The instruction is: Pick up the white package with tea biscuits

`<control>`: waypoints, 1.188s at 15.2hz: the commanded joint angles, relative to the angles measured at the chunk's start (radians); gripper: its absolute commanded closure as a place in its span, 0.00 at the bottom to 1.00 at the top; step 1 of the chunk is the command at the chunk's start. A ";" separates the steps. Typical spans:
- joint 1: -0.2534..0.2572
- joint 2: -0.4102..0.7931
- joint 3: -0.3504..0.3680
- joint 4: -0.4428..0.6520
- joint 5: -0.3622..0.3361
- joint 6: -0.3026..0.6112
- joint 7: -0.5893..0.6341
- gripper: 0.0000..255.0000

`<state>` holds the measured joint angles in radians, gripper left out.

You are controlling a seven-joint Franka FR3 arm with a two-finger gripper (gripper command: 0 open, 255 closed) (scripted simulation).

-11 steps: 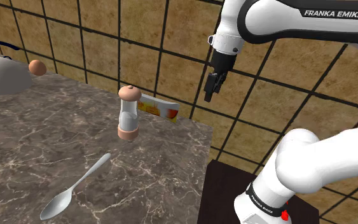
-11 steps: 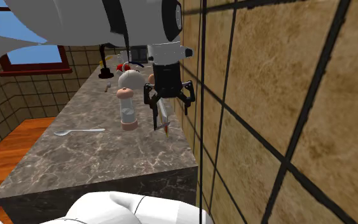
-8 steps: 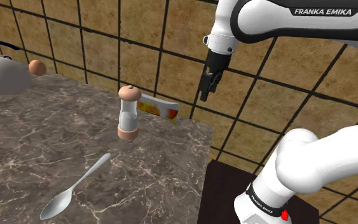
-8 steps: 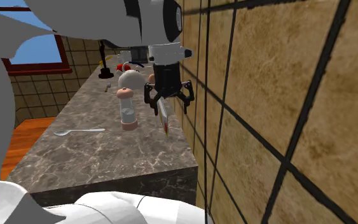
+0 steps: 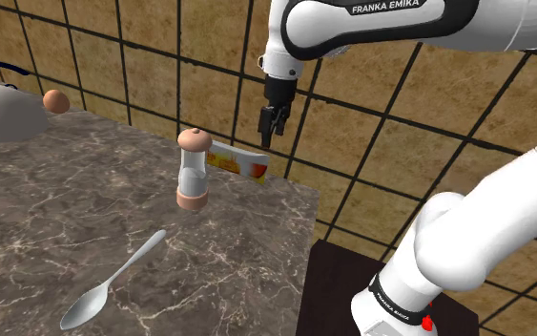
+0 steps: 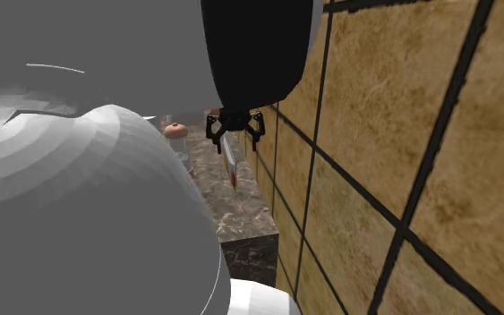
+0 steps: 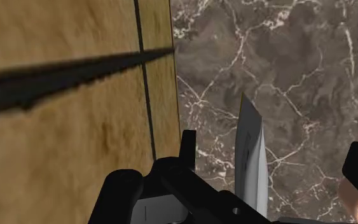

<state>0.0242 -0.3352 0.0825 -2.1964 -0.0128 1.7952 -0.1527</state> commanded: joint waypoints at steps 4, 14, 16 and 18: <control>0.018 0.215 0.015 0.179 0.005 0.002 -0.038 0.00; 0.030 0.369 0.027 0.247 0.003 0.066 -0.056 0.00; 0.030 0.374 0.027 0.232 0.002 0.087 -0.056 0.00; 0.031 0.375 0.027 0.232 0.002 0.087 -0.055 1.00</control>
<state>0.0549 0.0385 0.1100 -1.9628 -0.0105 1.8790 -0.2076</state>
